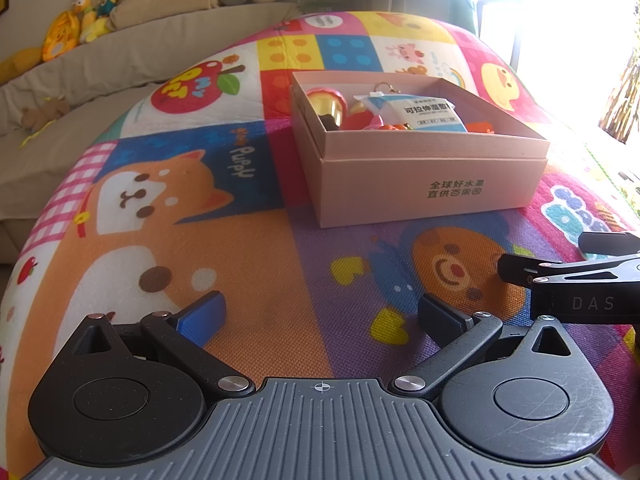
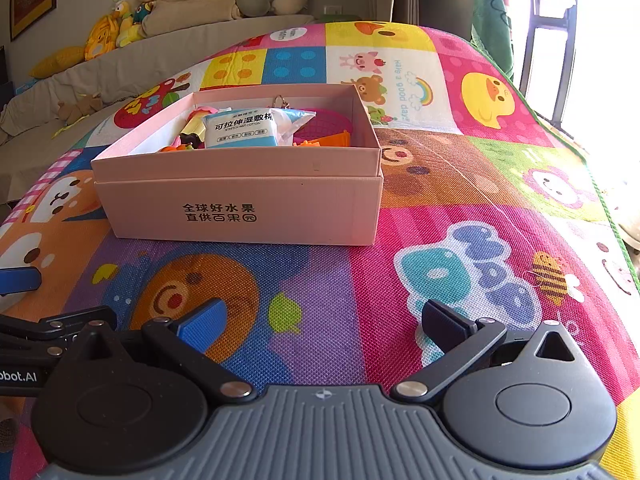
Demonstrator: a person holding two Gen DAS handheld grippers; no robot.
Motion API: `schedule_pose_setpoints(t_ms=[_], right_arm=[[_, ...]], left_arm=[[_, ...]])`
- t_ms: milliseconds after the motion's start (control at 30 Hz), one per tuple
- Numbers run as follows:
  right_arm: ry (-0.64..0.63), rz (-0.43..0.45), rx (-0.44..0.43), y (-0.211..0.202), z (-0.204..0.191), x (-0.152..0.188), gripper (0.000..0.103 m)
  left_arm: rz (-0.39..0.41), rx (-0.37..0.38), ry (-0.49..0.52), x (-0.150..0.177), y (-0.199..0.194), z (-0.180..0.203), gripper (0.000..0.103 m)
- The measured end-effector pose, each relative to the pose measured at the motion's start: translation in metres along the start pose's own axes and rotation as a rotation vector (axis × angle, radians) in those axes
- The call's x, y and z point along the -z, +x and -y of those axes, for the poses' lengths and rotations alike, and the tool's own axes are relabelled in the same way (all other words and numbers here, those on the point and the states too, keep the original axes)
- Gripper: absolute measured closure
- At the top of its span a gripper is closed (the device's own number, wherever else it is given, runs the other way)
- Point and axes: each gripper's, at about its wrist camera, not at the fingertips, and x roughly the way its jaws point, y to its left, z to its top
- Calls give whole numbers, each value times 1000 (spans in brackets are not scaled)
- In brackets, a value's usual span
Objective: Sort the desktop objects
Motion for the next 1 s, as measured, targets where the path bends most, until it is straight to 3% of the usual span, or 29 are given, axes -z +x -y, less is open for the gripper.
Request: schedule_pose_setpoints(t_ms=[1000], right_arm=[[0, 0, 0, 0, 0, 0, 0]], left_arm=[[-1, -5, 3, 0, 0, 0, 0]])
